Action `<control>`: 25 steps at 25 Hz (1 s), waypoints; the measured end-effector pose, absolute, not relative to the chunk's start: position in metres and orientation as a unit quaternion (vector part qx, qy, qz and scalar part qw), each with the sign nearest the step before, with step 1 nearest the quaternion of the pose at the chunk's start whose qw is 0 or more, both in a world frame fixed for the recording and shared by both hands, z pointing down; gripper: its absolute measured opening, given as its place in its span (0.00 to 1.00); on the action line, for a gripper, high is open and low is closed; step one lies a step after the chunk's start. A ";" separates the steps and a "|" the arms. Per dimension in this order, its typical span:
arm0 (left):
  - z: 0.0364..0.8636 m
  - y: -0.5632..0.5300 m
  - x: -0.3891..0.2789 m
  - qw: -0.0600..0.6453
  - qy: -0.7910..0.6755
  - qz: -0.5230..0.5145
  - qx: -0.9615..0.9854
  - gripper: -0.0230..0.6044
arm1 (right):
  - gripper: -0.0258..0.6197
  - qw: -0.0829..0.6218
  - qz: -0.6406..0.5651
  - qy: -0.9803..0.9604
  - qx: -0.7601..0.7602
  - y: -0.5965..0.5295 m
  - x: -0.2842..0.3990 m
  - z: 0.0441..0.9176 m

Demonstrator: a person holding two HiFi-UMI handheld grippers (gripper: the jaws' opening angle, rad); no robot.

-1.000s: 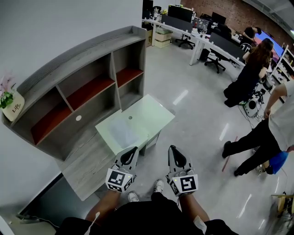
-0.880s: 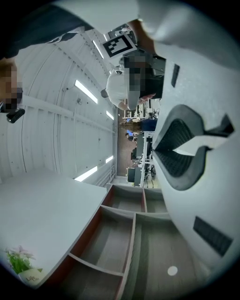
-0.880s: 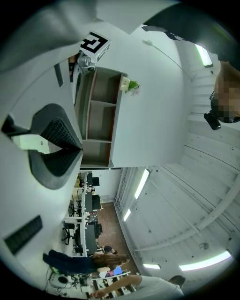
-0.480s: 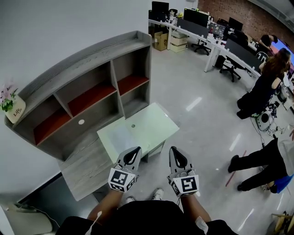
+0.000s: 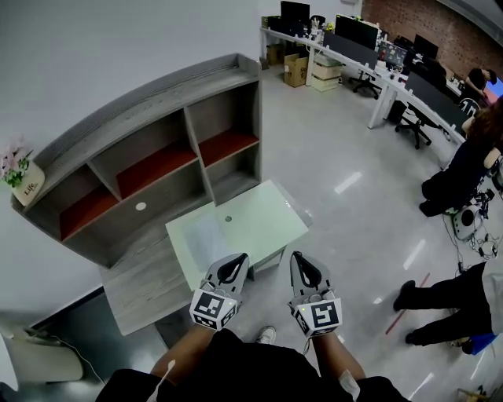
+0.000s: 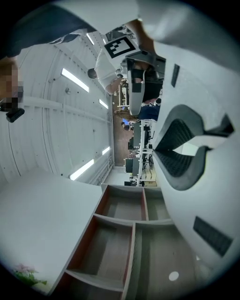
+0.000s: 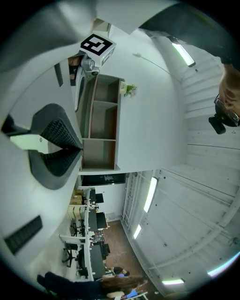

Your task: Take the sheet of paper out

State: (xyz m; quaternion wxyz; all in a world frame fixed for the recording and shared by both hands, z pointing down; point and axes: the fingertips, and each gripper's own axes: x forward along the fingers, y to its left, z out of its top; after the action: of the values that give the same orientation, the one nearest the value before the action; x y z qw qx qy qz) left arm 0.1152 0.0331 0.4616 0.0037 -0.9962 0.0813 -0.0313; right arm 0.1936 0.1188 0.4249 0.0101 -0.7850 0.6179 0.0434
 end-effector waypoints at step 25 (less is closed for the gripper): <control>0.471 -0.120 0.097 -0.024 0.190 -0.028 -0.981 0.05 | 0.07 -0.021 0.028 0.711 -0.702 -0.057 0.182 0.433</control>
State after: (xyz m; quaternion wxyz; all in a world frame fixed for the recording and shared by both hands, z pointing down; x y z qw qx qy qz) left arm 0.0970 -0.1201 0.4710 -0.0239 -0.9812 0.1896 -0.0280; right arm 0.1825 -0.0567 0.4332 -0.0206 -0.7025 0.7109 0.0278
